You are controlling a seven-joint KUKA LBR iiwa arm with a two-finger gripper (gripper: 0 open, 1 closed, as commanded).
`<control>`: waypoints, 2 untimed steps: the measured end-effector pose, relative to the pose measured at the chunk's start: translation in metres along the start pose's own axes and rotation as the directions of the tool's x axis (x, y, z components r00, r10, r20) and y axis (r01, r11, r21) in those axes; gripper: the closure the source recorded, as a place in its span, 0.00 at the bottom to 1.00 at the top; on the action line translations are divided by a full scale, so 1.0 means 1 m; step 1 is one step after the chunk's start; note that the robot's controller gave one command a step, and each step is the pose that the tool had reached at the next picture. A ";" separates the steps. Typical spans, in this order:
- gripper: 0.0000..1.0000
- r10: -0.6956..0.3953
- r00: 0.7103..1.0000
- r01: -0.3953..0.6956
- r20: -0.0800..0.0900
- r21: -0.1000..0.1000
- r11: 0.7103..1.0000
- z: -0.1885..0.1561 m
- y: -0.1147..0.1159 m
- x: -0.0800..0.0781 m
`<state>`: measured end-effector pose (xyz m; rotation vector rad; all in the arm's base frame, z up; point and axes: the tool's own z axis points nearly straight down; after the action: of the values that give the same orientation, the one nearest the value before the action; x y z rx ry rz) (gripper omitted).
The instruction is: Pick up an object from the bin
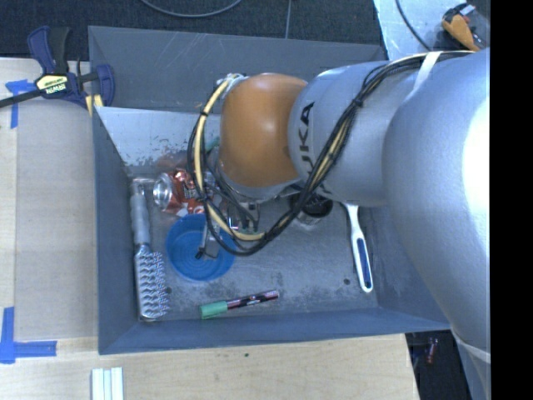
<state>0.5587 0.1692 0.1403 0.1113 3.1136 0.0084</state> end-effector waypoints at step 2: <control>0.00 -0.016 1.000 0.016 0.010 -0.003 1.000 -0.047 0.001 0.009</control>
Offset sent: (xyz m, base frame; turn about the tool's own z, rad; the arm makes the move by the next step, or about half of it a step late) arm -0.0113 0.0019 0.0425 -0.0171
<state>0.5487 0.1710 0.1869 0.0864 3.1044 0.0126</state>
